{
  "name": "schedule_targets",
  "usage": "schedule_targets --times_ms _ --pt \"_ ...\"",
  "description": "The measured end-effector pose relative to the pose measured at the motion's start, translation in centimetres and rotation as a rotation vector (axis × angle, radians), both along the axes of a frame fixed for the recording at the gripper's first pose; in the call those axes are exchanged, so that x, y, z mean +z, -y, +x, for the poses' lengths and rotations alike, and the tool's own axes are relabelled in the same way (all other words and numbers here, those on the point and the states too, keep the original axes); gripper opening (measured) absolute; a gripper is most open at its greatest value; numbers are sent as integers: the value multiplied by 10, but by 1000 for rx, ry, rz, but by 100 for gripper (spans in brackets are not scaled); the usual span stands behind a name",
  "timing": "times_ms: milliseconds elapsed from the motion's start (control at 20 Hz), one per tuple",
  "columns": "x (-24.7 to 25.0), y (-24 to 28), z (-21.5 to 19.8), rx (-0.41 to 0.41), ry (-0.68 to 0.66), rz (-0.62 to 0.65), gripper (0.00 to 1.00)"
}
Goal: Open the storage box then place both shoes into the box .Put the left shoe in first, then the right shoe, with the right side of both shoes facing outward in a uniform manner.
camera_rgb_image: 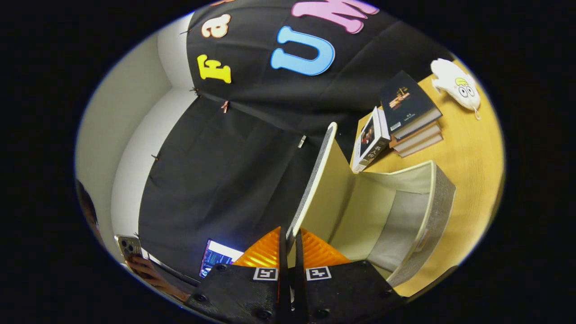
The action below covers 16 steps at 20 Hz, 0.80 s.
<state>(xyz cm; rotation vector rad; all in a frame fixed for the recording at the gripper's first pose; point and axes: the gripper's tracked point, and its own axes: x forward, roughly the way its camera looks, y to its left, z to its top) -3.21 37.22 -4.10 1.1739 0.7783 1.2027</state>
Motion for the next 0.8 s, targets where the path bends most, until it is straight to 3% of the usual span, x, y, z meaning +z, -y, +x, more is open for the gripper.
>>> schedule_targets --times_ms 600,800 --pt "42 -112 -8 27 148 -146 8" --pt "47 -129 -17 35 220 -178 17"
